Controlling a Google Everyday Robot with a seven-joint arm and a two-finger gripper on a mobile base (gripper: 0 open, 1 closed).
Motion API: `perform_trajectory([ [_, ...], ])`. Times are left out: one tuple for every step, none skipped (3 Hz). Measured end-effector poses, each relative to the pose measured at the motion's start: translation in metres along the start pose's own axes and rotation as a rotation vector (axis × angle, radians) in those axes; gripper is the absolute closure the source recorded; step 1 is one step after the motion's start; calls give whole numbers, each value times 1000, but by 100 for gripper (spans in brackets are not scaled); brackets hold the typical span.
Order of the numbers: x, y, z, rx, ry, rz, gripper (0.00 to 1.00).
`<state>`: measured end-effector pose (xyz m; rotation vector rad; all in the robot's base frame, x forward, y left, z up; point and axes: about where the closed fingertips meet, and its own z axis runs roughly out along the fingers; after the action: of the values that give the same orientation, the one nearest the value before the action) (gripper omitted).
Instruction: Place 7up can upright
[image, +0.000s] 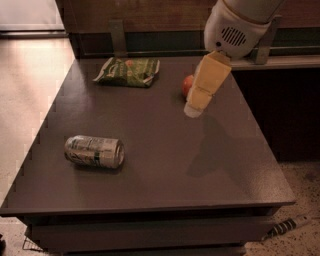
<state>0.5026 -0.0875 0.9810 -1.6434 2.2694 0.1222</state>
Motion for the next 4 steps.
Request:
perform_trajectory([
  [-63, 23, 29, -10, 87, -55, 0],
  [-105, 34, 50, 1, 108, -106, 0],
  [-106, 34, 51, 2, 105, -105, 0],
  [-131, 50, 80, -89, 112, -83, 0],
])
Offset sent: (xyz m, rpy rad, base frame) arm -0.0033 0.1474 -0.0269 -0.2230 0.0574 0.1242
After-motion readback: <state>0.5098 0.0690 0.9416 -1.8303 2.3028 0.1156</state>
